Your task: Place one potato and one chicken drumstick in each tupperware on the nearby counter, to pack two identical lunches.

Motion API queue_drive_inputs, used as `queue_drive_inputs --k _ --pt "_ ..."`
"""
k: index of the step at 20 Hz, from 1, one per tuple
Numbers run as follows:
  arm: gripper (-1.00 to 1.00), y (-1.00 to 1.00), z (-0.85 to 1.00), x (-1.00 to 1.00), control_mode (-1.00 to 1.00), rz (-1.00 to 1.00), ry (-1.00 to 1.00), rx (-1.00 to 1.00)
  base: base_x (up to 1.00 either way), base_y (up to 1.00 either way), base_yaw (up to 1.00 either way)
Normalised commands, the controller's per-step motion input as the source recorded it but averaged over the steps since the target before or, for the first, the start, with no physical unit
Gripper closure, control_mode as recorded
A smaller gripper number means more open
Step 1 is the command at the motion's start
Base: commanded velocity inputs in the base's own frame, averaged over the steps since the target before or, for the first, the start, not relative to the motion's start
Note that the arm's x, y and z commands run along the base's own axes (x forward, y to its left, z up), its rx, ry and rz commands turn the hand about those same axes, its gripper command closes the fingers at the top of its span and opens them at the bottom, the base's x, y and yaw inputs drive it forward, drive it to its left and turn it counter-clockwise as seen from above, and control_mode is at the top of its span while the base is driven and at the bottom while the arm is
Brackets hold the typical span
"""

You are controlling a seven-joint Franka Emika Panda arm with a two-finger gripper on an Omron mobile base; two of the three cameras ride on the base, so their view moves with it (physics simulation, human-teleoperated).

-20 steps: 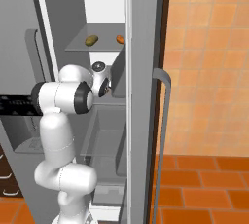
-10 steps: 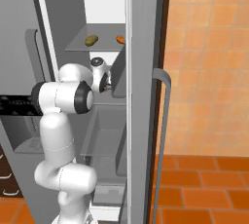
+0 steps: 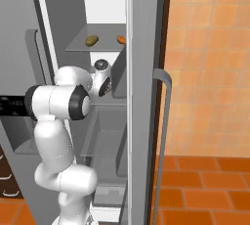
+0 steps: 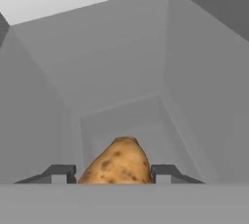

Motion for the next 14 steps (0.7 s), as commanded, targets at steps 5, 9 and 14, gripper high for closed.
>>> queue_drive_inputs --k 5,9,14 --pt "1.00 -0.53 0.75 -0.99 -1.00 0.24 -0.03 0.00 0.00 0.00 0.00" --pt "1.00 -0.28 0.98 -1.00 -1.00 0.22 0.09 0.00 0.00 0.00 0.00" --pt "1.00 -0.01 0.97 -0.86 -1.00 0.17 0.25 -0.01 0.00 0.00 0.00"
